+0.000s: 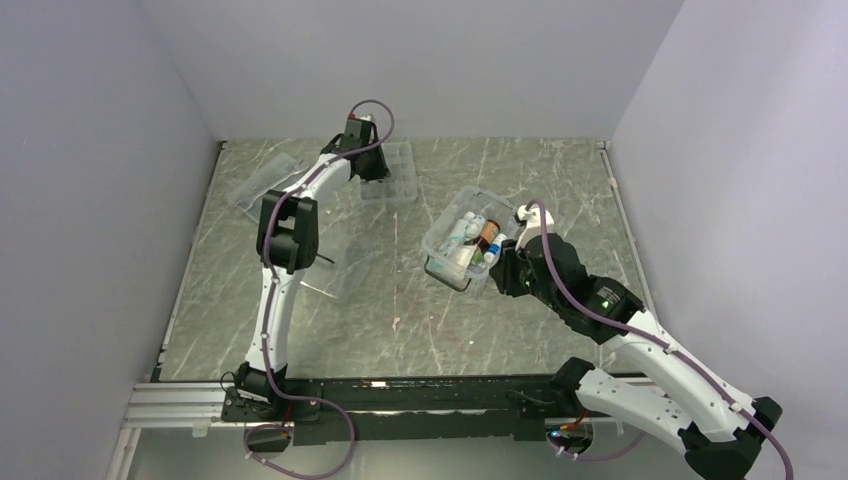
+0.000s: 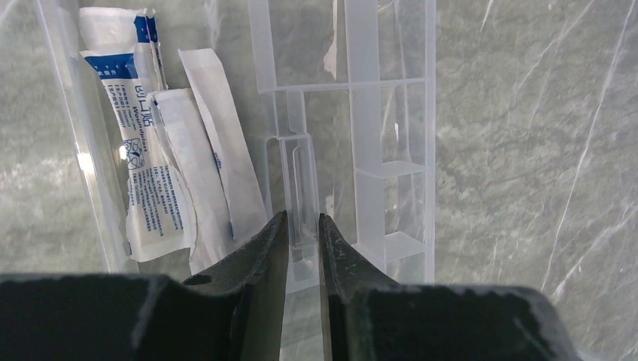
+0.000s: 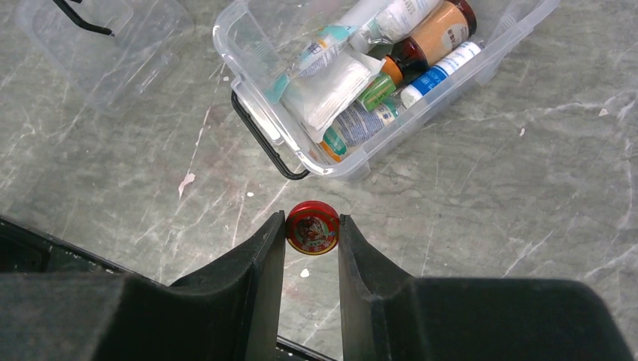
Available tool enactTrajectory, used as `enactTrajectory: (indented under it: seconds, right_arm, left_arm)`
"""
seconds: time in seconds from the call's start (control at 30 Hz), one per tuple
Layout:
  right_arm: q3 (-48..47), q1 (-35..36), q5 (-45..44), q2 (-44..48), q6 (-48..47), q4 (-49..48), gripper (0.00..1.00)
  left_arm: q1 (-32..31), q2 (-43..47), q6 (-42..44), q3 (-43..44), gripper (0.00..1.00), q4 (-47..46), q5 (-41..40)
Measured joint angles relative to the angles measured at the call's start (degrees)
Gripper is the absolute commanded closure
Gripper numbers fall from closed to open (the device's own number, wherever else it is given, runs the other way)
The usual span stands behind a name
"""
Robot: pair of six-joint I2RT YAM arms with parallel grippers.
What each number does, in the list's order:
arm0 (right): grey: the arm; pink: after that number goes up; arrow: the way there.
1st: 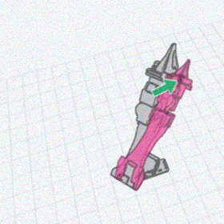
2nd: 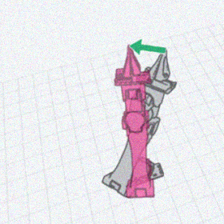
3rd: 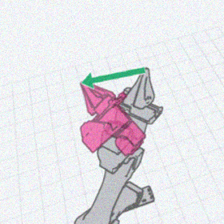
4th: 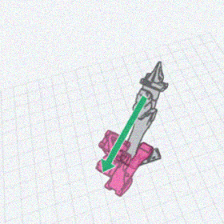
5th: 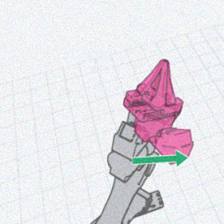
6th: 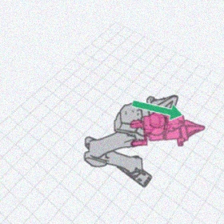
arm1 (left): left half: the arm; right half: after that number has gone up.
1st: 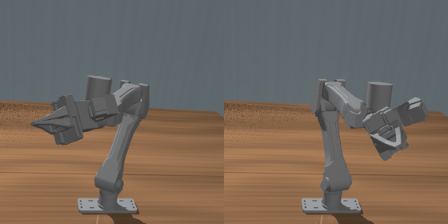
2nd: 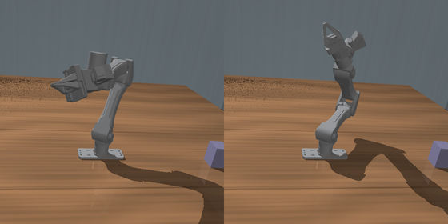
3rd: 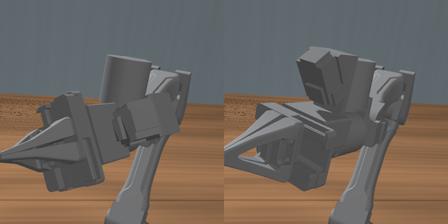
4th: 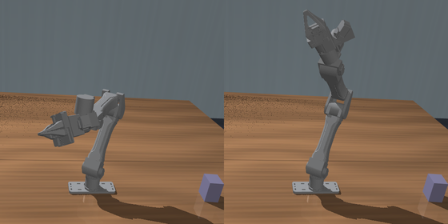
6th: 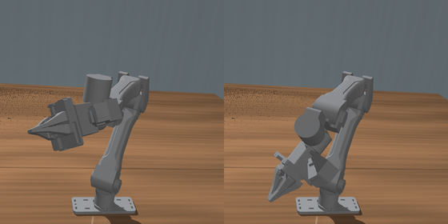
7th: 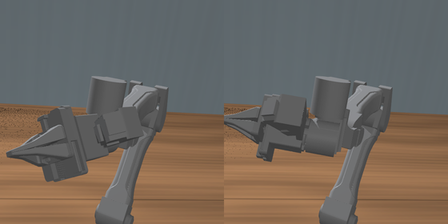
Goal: Organize the medicine kit
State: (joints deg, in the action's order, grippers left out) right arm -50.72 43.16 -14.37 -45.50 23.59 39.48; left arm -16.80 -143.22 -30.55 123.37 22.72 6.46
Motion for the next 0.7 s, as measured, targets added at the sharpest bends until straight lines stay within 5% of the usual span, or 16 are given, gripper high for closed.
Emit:
enactTrajectory:
  seconds: [0.7]
  right_arm:
    - [2.2,0.0,0.2,4.1,2.4,1.3,0.90]
  left_arm:
    - [-5.5,15.9,1.9,-24.7,0.93,-1.1,1.8]
